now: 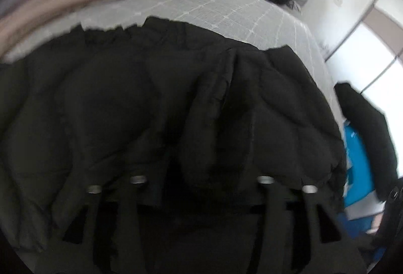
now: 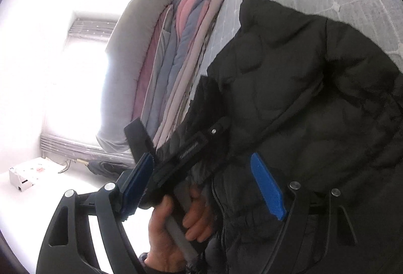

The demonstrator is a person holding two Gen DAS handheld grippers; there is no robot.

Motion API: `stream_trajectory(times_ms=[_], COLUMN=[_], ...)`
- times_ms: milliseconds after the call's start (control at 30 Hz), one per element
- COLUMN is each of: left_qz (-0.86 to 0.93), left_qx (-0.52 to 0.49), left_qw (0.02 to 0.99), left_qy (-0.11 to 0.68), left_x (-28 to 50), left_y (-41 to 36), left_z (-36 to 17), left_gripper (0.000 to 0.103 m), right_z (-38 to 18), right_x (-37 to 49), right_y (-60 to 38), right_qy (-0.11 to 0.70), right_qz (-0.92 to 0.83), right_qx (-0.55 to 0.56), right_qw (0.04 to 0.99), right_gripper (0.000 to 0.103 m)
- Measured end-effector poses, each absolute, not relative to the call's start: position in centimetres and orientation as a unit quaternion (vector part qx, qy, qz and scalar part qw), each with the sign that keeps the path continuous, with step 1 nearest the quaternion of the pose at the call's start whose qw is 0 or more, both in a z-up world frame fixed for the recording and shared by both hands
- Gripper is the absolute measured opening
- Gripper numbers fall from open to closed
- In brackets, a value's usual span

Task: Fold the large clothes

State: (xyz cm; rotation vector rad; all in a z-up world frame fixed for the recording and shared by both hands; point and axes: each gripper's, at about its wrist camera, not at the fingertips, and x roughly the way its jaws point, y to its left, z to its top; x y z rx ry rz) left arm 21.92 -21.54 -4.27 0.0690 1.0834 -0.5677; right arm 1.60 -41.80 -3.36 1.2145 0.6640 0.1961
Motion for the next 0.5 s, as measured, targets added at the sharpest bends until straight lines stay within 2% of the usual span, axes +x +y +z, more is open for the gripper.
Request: stream_trajectory(times_ms=[67, 133, 233, 333, 500], left_qz=[-0.259, -0.26, -0.273, -0.281, -0.232], left_qx=[0.071, 0.11, 0.134, 0.105, 0.013], left_qw=[0.828, 0.832, 0.833, 0.842, 0.872], left_qy=[0.491, 0.478, 0.462, 0.448, 0.432], left_x=[21.4, 20.5, 18.4, 16.8, 19.0], left_y=[-21.1, -21.1, -19.1, -15.0, -5.4], left_z=[-3.2, -2.1, -0.4, 1.8, 2.4], left_gripper=[0.066, 0.07, 0.071, 0.073, 0.078], right_z=[-3.3, -3.4, -2.7, -1.4, 2.7], right_x=[1.3, 1.0, 1.0, 0.9, 3.6], right_y=[-42.2, -42.2, -42.1, -41.4, -36.8], right_qy=[0.302, 0.297, 0.288, 0.278, 0.284], right_qz=[0.085, 0.081, 0.081, 0.083, 0.109], right_qx=[0.562, 0.566, 0.556, 0.528, 0.403], right_qw=[0.765, 0.765, 0.775, 0.798, 0.863], right_gripper=[0.077, 0.077, 0.077, 0.077, 0.077])
